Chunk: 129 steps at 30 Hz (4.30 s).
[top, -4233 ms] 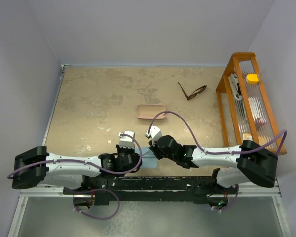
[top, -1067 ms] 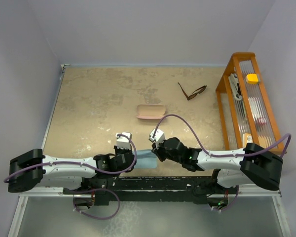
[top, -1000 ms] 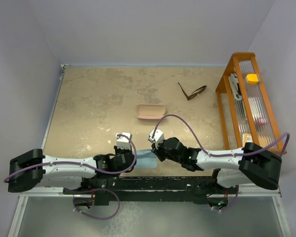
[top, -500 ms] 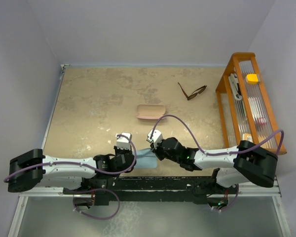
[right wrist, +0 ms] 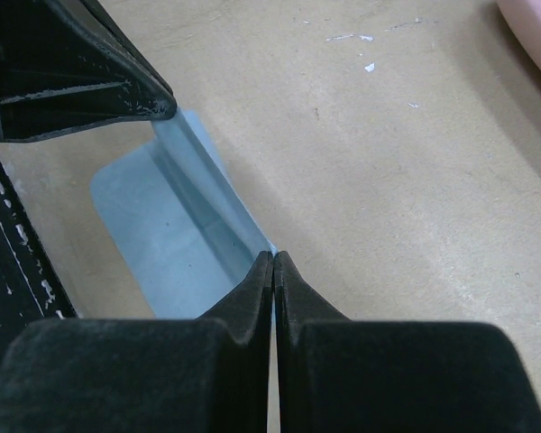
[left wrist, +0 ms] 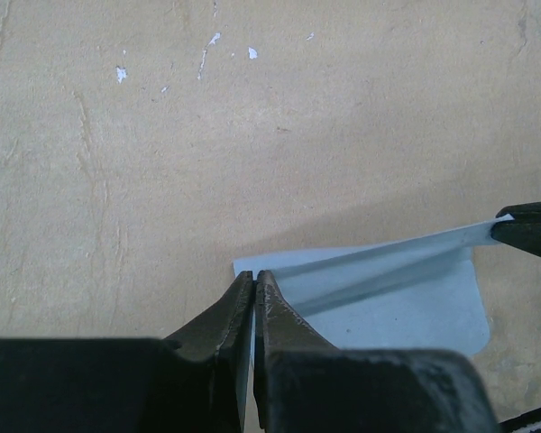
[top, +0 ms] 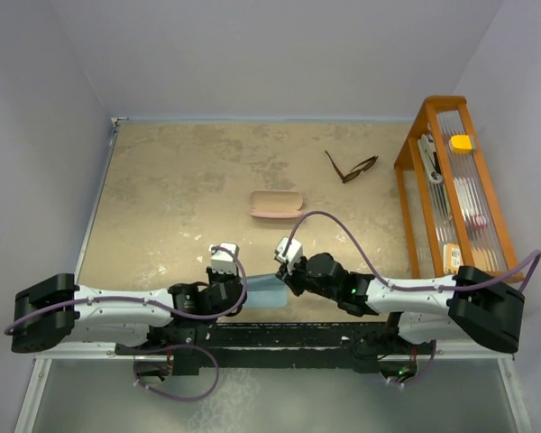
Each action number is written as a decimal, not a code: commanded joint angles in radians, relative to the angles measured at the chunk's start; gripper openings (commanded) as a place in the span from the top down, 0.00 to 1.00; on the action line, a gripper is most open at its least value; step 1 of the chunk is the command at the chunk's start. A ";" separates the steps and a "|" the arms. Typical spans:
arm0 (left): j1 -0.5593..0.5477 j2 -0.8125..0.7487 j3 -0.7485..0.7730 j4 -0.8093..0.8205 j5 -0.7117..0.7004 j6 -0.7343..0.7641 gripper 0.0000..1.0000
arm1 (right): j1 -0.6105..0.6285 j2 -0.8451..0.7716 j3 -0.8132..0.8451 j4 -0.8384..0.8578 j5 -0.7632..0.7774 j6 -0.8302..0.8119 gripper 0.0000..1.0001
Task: Organize the sunglasses
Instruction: Fold the glasses cleaning cloth at the center of the board.
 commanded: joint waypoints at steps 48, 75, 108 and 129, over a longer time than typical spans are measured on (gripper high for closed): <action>-0.087 -0.008 0.048 -0.066 -0.014 -0.040 1.00 | 0.022 -0.008 -0.026 -0.038 -0.119 0.104 1.00; -0.114 0.016 0.032 -0.046 -0.015 -0.073 1.00 | 0.039 0.000 -0.030 -0.044 -0.114 0.117 1.00; -0.136 0.019 0.029 -0.044 -0.028 -0.090 1.00 | 0.050 -0.012 -0.043 -0.041 -0.138 0.137 0.85; -0.176 0.000 0.039 -0.092 -0.039 -0.112 1.00 | 0.063 -0.012 -0.045 -0.041 -0.156 0.149 0.80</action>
